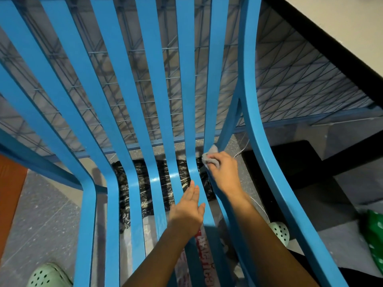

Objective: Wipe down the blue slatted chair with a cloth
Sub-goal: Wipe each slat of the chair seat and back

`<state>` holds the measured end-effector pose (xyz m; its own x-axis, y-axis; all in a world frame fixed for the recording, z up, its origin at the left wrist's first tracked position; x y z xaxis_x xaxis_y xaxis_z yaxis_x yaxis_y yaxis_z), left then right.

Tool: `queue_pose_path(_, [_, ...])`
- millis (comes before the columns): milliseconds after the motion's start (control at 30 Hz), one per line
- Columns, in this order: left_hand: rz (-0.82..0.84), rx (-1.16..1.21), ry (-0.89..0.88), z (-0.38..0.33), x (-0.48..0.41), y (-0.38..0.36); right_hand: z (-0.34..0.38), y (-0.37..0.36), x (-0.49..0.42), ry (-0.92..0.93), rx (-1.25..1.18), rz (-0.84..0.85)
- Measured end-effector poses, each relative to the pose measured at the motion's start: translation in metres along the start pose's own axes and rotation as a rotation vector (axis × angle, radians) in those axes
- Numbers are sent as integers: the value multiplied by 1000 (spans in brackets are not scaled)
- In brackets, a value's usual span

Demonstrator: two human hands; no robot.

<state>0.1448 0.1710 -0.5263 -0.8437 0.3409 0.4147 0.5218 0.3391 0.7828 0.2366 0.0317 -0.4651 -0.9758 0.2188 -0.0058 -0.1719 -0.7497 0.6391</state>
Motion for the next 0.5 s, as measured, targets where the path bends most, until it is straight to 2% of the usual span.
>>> queue_pose_path(67, [13,1,3,0,0,-1,1,-16,3,15,41,77])
queue_pose_path(267, [24,26,9,4,0,-6,-33,-11,7,-234,101,97])
queue_pose_path(367, [29,-7,3,-1,1,-4,-35,-9,5,-272,106,131])
queue_pose_path(433, [69,-41,34,-3,-1,5,-27,-12,-4,-297,23,108])
queue_pose_path(500, [35,-69,65,-5,-4,32,-19,-16,-13,-329,-130,62])
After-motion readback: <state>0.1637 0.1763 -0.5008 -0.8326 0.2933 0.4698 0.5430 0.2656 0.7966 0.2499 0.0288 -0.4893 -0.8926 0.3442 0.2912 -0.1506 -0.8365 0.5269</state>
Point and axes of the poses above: each hand's wrist, its own x-axis away from the middle knuckle, its own y-axis out of the back of the hand, z = x × y, the point moved 10 cm from there along -x, towards the middle knuckle, and after that the axes turned 4 degrees about -x, right-handed, at the moved point
